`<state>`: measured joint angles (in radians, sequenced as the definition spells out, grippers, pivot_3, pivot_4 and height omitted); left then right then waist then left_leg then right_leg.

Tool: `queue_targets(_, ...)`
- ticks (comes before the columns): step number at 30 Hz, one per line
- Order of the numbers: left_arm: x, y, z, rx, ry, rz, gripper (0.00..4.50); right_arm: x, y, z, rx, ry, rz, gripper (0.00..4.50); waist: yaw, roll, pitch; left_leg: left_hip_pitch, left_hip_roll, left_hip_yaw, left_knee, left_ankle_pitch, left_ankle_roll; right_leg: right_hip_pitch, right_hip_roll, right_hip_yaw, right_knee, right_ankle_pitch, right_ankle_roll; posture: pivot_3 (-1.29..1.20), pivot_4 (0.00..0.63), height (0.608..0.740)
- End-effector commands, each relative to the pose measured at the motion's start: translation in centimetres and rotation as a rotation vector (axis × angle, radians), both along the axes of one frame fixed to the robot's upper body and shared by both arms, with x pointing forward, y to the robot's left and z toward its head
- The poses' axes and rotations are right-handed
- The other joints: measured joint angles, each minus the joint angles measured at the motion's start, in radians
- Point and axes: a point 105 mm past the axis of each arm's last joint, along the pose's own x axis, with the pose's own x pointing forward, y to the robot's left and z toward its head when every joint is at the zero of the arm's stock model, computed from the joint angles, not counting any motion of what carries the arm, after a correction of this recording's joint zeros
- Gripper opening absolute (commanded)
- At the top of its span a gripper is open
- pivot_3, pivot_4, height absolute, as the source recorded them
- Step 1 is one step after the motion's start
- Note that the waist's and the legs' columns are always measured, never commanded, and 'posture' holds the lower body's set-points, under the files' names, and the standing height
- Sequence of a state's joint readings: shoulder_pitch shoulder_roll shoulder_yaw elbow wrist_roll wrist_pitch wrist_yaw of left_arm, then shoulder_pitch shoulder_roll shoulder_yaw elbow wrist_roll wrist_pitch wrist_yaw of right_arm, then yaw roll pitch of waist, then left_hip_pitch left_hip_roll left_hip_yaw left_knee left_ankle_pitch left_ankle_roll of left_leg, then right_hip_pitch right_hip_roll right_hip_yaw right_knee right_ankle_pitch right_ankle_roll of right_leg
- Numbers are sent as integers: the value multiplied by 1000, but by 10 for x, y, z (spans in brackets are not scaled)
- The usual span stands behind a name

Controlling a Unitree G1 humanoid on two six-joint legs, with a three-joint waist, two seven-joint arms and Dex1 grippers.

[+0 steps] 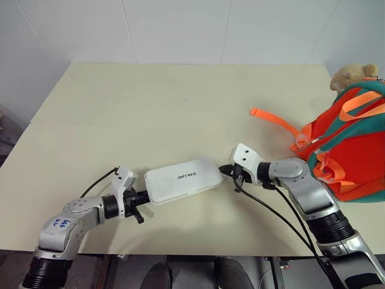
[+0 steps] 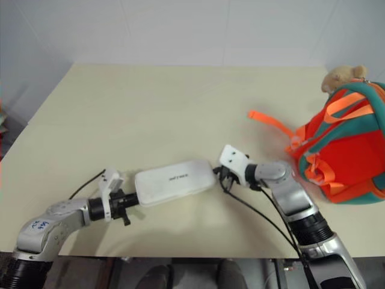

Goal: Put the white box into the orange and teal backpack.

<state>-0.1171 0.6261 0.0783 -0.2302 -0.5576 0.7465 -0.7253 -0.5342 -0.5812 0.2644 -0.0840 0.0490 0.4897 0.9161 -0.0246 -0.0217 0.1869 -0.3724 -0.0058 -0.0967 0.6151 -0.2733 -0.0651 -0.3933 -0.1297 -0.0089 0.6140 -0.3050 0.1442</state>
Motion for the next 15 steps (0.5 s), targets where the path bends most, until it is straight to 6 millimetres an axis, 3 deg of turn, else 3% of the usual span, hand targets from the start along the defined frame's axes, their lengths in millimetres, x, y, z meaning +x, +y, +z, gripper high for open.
queue_targets(1,0,0,2,16,-17,-13,0,-7,6,10,5,-29,42,119,0,0,0,0,0,0,0,0,0,0,0,0,0,0,0,0,150,740)
queue_targets(15,-4,64,6,172,26,116,0,-9,6,6,-7,-16,51,119,-2,0,0,1,0,0,0,-1,2,0,0,0,1,0,0,0,150,740)
